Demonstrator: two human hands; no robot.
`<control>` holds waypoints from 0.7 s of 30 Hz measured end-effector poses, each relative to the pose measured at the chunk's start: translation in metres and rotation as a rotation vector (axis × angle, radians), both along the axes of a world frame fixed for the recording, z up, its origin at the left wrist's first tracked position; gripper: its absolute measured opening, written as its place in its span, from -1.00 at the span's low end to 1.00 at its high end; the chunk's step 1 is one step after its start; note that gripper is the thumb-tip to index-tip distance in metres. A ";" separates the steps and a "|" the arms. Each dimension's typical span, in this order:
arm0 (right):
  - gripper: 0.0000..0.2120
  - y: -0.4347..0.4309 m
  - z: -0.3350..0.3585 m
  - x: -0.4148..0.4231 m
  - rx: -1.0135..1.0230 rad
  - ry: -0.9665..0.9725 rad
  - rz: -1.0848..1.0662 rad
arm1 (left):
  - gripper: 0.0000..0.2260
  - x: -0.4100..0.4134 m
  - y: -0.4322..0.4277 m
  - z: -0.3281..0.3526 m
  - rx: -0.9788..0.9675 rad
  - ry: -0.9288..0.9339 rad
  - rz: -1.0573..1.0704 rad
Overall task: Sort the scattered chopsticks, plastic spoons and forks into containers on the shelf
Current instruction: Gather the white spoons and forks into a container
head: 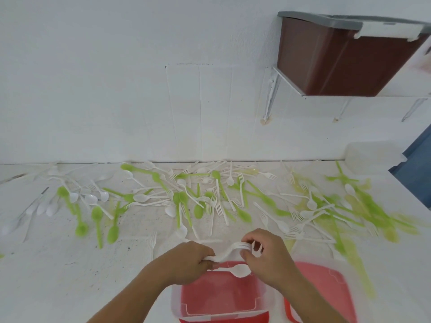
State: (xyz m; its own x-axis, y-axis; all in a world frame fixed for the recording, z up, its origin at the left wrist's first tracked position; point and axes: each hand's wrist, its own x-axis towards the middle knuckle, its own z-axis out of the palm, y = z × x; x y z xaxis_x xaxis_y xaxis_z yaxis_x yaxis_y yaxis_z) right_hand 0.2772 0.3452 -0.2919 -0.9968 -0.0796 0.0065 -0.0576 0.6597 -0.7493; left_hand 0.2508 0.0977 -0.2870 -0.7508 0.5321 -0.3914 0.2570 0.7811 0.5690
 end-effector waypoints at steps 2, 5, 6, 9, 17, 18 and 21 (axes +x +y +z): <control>-0.92 0.001 -0.014 0.002 0.170 0.000 -0.045 | -0.73 -0.005 0.005 -0.003 -0.058 -0.049 -0.040; -0.88 -0.008 -0.025 0.005 0.418 -0.019 -0.125 | -0.79 -0.013 0.013 -0.010 -0.102 -0.095 -0.060; -0.84 -0.010 -0.026 0.006 0.442 -0.013 -0.140 | -0.78 -0.015 0.014 -0.013 -0.117 -0.086 -0.055; -0.73 -0.012 -0.024 0.008 0.516 -0.005 -0.107 | -0.84 -0.016 0.016 -0.018 -0.162 -0.019 -0.039; -0.69 -0.026 -0.012 0.003 0.933 -0.243 0.006 | -0.85 0.008 0.050 -0.053 -0.501 0.304 -0.004; -0.67 -0.027 -0.013 0.002 0.970 -0.253 0.011 | -0.86 0.009 0.051 -0.057 -0.522 0.323 -0.001; -0.62 -0.030 -0.014 0.001 1.059 -0.252 0.012 | -0.86 0.008 0.052 -0.059 -0.570 0.366 0.002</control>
